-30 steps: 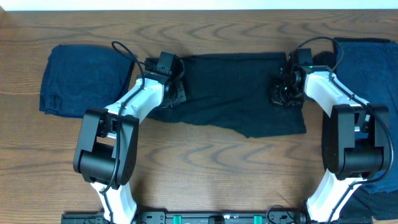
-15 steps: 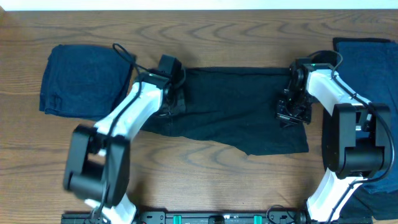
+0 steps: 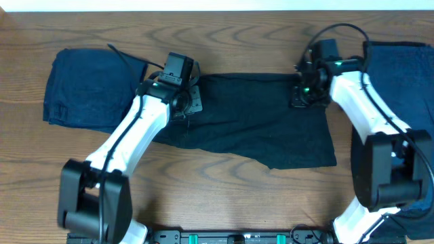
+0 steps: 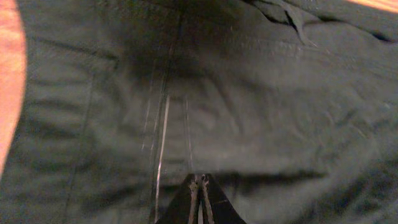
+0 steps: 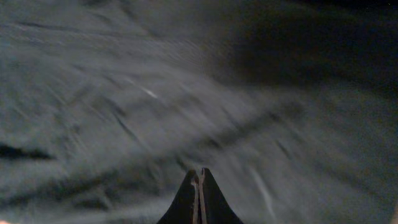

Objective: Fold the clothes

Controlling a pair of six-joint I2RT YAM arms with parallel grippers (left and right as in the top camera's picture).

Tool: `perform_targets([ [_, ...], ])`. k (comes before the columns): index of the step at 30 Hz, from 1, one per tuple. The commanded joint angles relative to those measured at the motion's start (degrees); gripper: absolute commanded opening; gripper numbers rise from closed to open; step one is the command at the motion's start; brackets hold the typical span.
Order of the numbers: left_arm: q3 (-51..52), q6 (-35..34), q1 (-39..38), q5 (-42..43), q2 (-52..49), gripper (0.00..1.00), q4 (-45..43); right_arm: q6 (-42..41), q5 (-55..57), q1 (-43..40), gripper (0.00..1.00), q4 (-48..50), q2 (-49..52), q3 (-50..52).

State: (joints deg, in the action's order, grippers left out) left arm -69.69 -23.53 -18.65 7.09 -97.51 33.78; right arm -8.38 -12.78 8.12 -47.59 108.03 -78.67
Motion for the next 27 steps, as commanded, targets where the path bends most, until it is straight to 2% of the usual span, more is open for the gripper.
perform_targets([
  [1,0.1,0.8,0.0,-0.7,-4.4,0.06,-3.8,3.3,-1.5,2.8,0.01,3.4,3.6,-0.2],
  [9,0.1,0.7,0.0,-1.1,-8.9,0.06,-14.4,3.3,-0.7,3.9,0.01,15.6,10.4,-0.2],
  [16,0.1,0.8,0.0,-8.8,-13.5,0.06,-16.7,3.3,-0.3,3.9,0.01,29.6,13.9,-0.2],
  [21,0.1,0.8,0.0,-14.7,-16.7,0.06,-18.3,3.3,0.9,3.9,0.01,30.8,14.0,-0.2],
  [27,0.1,0.8,0.0,-14.7,-20.5,0.06,-23.0,3.3,8.4,4.0,0.01,31.8,14.0,2.6],
])
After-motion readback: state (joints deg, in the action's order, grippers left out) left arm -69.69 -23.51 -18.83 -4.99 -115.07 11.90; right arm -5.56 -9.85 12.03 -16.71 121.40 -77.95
